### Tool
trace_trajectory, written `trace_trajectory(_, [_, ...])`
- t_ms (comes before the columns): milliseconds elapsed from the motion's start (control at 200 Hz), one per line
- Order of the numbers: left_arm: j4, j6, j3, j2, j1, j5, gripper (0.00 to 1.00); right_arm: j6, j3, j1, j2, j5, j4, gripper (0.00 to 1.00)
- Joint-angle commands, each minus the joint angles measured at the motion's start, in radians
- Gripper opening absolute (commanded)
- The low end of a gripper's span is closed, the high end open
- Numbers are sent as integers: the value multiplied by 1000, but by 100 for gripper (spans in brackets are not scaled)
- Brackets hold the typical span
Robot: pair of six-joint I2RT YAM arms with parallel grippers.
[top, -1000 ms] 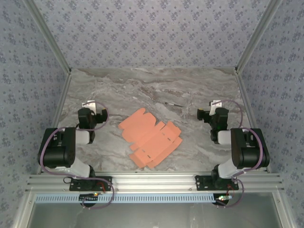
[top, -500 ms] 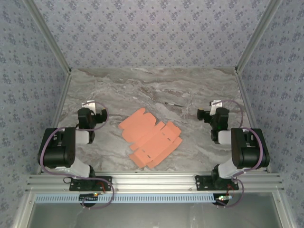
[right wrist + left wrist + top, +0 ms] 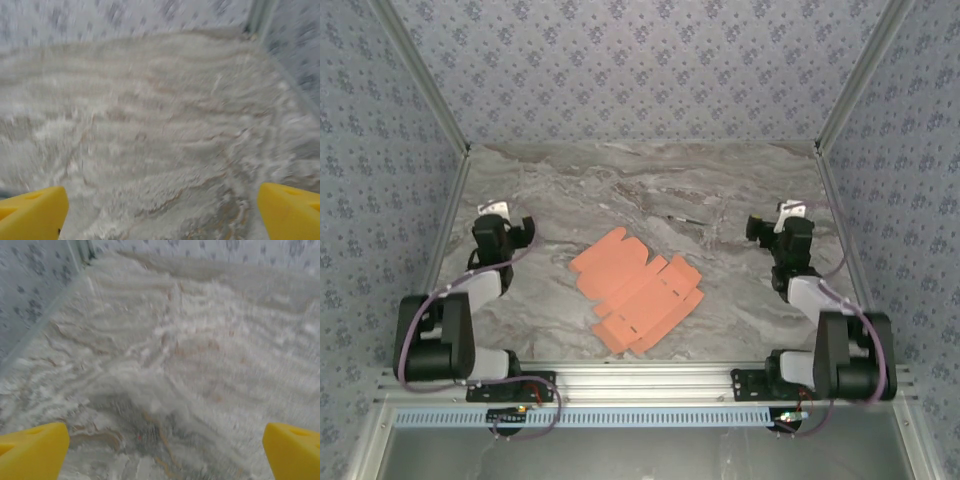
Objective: Fold the paper box
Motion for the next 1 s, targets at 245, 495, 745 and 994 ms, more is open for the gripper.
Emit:
trace_trajectory(245, [-283, -599, 42, -187, -130, 377, 99, 406, 149, 155, -306, -129, -790, 99])
trace_trajectory(495, [-502, -402, 147, -46, -559, 164, 94, 613, 85, 515, -286, -175, -941, 97])
trace_trajectory(745, [-410, -410, 165, 46, -643, 162, 93, 668, 5, 686, -168, -108, -798, 79])
trace_trajectory(994, [-386, -396, 200, 71, -656, 167, 93, 618, -65, 687, -81, -203, -522, 57])
